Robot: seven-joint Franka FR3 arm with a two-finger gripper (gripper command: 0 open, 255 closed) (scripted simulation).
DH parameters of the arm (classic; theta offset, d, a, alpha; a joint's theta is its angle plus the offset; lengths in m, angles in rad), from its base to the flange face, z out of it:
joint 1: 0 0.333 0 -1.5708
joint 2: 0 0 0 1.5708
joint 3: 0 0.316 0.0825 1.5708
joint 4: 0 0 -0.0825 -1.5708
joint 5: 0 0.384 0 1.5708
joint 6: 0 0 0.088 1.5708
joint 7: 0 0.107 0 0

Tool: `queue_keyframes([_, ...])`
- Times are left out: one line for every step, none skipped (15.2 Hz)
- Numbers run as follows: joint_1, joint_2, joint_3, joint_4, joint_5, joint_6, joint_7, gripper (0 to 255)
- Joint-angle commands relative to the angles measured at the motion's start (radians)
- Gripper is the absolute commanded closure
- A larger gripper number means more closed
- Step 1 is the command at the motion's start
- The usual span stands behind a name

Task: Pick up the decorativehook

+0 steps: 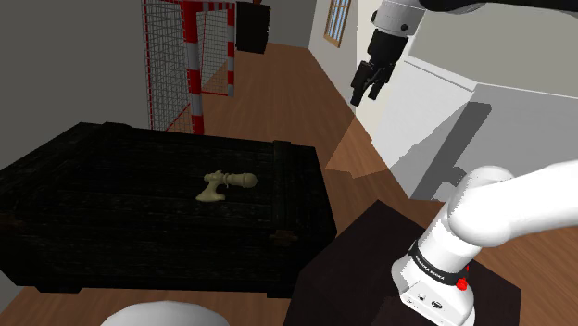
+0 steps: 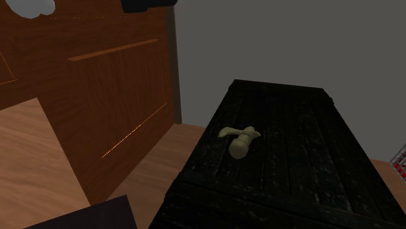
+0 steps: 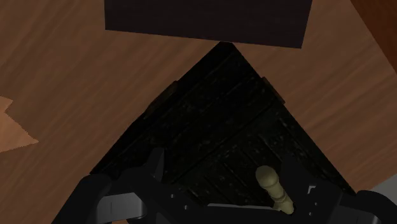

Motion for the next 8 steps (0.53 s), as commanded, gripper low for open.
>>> queue_keyframes([0.0,0.0,0.0,0.0,0.0,0.0,0.0,0])
queue_keyframes([0.004,0.031,0.003,0.0,0.004,0.026,-0.003,0])
queue_keyframes([0.008,0.064,0.007,0.001,0.008,0.051,-0.005,0])
queue_keyframes([0.012,0.096,0.01,0.003,0.012,0.075,-0.008,0])
queue_keyframes([0.016,0.13,0.014,0.007,0.016,0.099,-0.011,0])
queue_keyframes([0.02,0.164,0.017,0.011,0.019,0.123,-0.014,0])
queue_keyframes([0.024,0.198,0.021,0.017,0.023,0.145,-0.016,0])
queue_keyframes([0.028,0.234,0.025,0.024,0.026,0.168,-0.019,0])
